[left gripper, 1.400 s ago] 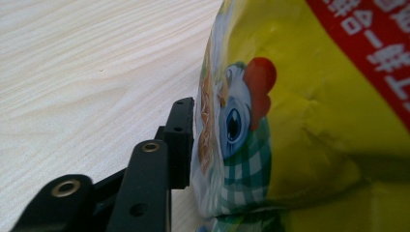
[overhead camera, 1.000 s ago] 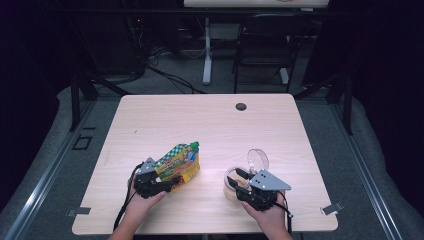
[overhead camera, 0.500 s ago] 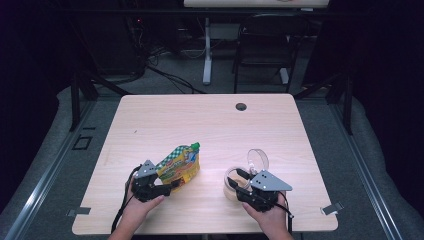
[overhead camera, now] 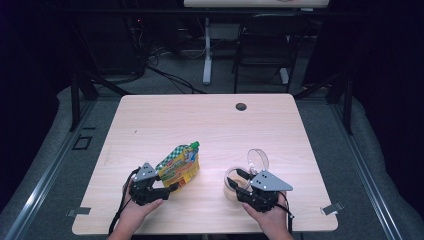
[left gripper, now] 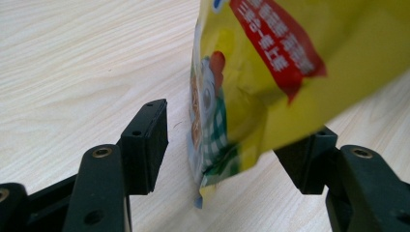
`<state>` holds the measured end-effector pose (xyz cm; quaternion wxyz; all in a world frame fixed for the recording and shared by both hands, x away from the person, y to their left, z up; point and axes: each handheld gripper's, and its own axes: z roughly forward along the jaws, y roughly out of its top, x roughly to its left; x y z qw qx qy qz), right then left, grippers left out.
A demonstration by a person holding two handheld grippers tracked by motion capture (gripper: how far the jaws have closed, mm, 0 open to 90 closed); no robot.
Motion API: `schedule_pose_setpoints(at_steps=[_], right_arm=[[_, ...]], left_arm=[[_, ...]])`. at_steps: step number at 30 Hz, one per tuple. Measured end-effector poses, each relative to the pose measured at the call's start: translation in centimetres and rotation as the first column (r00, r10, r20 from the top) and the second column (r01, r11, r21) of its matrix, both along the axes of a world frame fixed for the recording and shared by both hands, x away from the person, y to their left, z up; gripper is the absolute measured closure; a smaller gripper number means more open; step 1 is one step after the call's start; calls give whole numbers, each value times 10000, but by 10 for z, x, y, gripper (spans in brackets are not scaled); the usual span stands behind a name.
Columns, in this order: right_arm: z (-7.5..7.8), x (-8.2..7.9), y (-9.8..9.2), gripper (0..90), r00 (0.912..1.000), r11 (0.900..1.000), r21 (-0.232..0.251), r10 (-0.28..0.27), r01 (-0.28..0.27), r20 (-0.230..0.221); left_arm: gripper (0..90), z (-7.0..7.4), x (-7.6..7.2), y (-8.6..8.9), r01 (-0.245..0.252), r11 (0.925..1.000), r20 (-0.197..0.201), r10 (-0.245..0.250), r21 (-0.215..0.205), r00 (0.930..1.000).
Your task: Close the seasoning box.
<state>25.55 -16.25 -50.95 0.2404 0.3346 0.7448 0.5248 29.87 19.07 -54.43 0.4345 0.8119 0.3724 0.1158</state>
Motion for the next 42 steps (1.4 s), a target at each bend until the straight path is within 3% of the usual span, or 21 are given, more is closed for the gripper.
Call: schedule_pose_setpoints(at_steps=[12, 27, 31, 42], right_arm=[[2, -2, 1, 555, 10000, 9999, -147, 37, -37, 42], [18, -6, -2, 566, 9992, 9995, -314, 35, -47, -395], [24, -7, -5, 588, 9990, 9998, -193, -22, 13, -441], [44, -12, -20, 720, 9990, 9997, -143, -220, 214, -393]], left_arm=[[376, 3, -4, 1, 31, 10000, 97, -32, 86, 9999], [371, 11, -25, 22, 73, 9996, 357, -83, 280, 9993], [388, 12, -28, 28, -67, 9994, 428, 53, 329, 9991], [429, 11, -29, 40, -317, 9995, 389, 319, -45, 9987]])
